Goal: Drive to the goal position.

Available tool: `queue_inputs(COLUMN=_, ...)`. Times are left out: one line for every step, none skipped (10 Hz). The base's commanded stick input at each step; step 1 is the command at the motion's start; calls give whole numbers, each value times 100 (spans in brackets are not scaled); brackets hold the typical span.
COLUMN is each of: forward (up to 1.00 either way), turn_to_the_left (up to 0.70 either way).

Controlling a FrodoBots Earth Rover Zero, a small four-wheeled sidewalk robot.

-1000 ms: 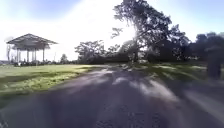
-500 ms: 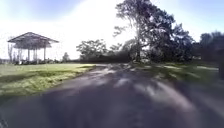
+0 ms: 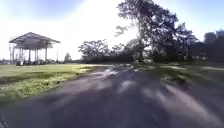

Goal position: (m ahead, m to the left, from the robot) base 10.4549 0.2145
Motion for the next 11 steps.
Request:
queue_inputs(forward=70, turn_to_the_left=-11)
queue_inputs(forward=70, turn_to_the_left=-20)
queue_inputs(forward=70, turn_to_the_left=-35)
queue_inputs(forward=70, turn_to_the_left=-35)
queue_inputs(forward=70, turn_to_the_left=-35)
queue_inputs(forward=70, turn_to_the_left=-35)
queue_inputs(forward=70, turn_to_the_left=-35)
queue_inputs(forward=70, turn_to_the_left=-35)
queue_inputs(forward=70, turn_to_the_left=-21)
queue_inputs(forward=70, turn_to_the_left=-23)
queue_inputs(forward=70, turn_to_the_left=-26)
